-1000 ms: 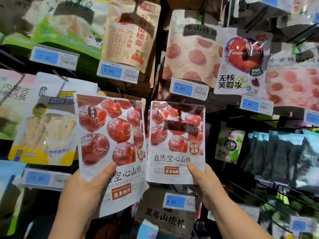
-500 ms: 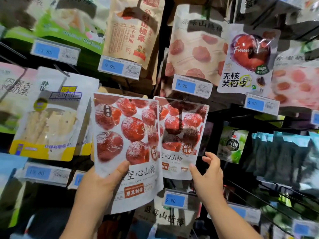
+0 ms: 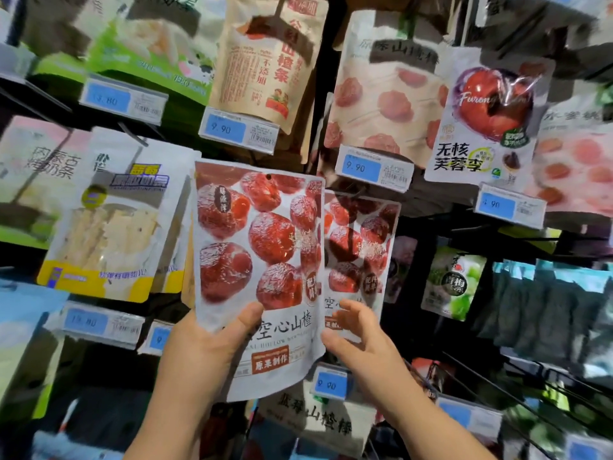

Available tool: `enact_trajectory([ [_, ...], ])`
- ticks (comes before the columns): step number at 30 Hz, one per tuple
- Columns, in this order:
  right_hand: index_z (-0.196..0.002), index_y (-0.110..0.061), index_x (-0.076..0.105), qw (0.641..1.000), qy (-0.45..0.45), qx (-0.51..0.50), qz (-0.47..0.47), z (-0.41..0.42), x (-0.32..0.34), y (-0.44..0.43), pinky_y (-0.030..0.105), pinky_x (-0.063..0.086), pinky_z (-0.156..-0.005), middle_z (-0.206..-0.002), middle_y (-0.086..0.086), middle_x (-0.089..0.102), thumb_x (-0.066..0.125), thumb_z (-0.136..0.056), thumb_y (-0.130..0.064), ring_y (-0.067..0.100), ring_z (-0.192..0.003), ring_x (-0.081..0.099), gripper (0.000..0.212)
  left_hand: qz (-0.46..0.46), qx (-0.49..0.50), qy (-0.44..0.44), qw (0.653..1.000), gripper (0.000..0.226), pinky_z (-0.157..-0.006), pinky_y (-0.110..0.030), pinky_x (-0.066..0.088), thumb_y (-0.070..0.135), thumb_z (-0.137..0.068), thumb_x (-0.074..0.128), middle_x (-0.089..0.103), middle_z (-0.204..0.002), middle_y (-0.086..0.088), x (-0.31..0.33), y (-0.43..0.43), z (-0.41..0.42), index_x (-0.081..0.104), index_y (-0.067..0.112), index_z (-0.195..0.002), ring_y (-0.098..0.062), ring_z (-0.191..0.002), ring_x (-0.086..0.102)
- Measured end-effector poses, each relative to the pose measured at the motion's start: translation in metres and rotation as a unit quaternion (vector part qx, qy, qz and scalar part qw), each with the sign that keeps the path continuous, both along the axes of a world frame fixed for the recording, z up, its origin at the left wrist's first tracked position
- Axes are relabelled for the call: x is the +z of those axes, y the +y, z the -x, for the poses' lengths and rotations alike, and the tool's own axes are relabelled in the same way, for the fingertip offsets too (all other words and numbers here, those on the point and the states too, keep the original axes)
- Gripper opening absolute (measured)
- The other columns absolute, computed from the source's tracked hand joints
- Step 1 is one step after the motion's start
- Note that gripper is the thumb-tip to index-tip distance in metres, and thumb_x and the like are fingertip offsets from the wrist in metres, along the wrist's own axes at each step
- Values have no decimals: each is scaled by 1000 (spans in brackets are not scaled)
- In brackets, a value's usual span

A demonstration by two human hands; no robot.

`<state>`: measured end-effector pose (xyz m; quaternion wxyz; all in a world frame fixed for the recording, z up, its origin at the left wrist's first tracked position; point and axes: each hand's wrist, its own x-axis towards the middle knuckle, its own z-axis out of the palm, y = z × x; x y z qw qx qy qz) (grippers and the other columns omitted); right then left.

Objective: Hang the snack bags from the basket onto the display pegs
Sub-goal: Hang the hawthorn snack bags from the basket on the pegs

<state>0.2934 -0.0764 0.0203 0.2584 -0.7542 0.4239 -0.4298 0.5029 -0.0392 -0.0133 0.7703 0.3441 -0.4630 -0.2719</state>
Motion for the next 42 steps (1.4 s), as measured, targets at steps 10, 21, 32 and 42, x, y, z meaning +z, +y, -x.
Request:
enact_trajectory([
  [10,-113,-24,56,992,-100,21,-67,18,11,3,45,57,-89,-110,-5,72,86,-53,-55,16,-99,71,74,-36,-172,66,982,50,-94,-58,50,37,-65,84,74,-110,-9,11,-9,30,72,24,-112,-34,-100,70],
  [21,-109,-24,57,985,-168,-21,-25,45,2,11,45,57,-88,-103,-5,75,87,-61,-42,15,-95,72,59,-77,-233,-6,969,58,-98,-59,47,42,-62,86,72,-112,-15,38,-19,51,71,18,-114,-37,-104,68],
  [32,-109,-27,56,979,-199,-48,-9,50,8,5,46,57,-89,-104,-7,74,85,-51,-55,14,-97,71,70,-120,-221,-46,967,45,-87,-53,56,29,-72,74,74,-97,-20,62,-31,59,67,5,-110,-40,-90,71],
  [42,-110,-28,55,978,-200,-56,4,47,10,0,45,57,-88,-106,-8,73,87,-48,-65,13,-98,71,79,-120,-252,-31,960,34,-61,-37,61,24,-75,70,74,-92,-21,69,-34,59,66,6,-104,-31,-73,73],
])
